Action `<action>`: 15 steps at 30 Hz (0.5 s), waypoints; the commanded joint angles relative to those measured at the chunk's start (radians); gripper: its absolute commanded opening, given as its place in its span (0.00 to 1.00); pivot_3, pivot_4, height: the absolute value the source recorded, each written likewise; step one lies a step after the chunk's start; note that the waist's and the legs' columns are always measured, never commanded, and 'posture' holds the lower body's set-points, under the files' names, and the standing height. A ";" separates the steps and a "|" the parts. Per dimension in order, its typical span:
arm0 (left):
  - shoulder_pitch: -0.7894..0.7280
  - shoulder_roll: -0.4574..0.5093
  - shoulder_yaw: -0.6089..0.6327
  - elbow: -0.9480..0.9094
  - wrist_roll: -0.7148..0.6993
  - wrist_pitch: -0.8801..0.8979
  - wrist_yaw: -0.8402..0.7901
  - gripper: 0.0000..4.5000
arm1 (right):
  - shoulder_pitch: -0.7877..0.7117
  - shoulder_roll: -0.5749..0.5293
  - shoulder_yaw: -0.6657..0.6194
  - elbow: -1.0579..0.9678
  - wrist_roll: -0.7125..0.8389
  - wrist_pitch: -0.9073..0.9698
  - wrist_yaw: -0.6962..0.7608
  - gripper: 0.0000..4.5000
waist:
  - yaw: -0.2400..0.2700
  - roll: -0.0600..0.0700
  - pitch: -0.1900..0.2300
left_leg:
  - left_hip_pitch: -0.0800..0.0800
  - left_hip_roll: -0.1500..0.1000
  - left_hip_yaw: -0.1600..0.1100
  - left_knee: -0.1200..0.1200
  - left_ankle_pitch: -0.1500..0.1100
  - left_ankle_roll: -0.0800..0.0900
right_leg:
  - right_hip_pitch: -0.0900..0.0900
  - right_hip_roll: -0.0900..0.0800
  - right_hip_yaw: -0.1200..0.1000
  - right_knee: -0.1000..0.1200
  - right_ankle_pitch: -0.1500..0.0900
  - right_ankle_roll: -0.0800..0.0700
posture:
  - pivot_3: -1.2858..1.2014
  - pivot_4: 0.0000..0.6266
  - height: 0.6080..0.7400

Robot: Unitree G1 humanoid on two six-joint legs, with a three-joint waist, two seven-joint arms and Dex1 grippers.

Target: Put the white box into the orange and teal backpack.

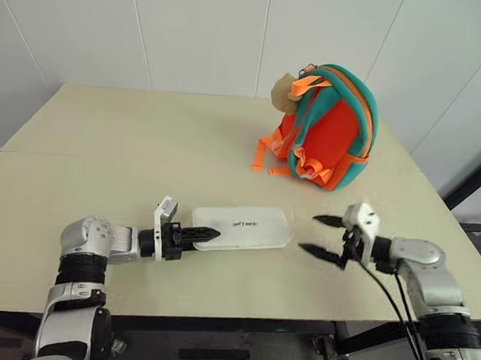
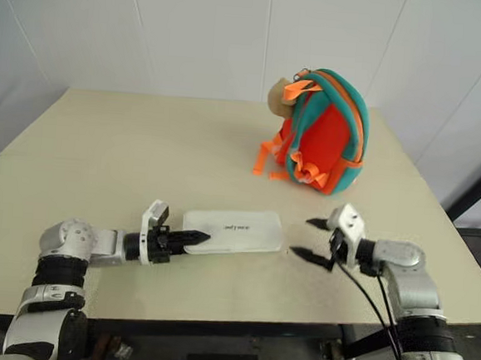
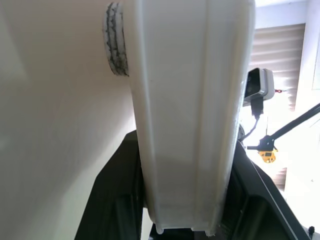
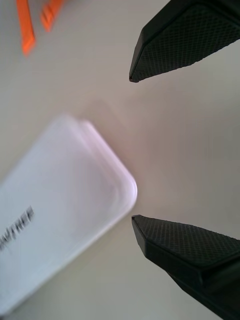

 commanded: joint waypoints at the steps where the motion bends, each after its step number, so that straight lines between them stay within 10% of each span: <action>1: 0.068 0.051 0.078 -0.103 -0.046 -0.068 -0.005 0.32 | -0.076 -0.042 -0.052 -0.020 0.003 0.031 -0.080 1.00 | -0.005 0.000 0.000 | 0.000 0.000 0.000 0.000 0.000 0.000 | -0.001 0.000 0.000 0.000 0.000 0.000 | 0.52 0.24 1.00; 15: 0.252 0.007 0.121 -0.269 -0.089 -0.161 0.106 0.32 | -0.442 -0.175 -0.042 0.375 -0.170 -0.049 -0.279 1.00 | 0.005 0.000 0.000 | -0.002 -0.001 0.002 -0.001 -0.004 0.003 | 0.000 -0.002 0.000 -0.006 0.000 -0.001 | 0.52 0.24 1.00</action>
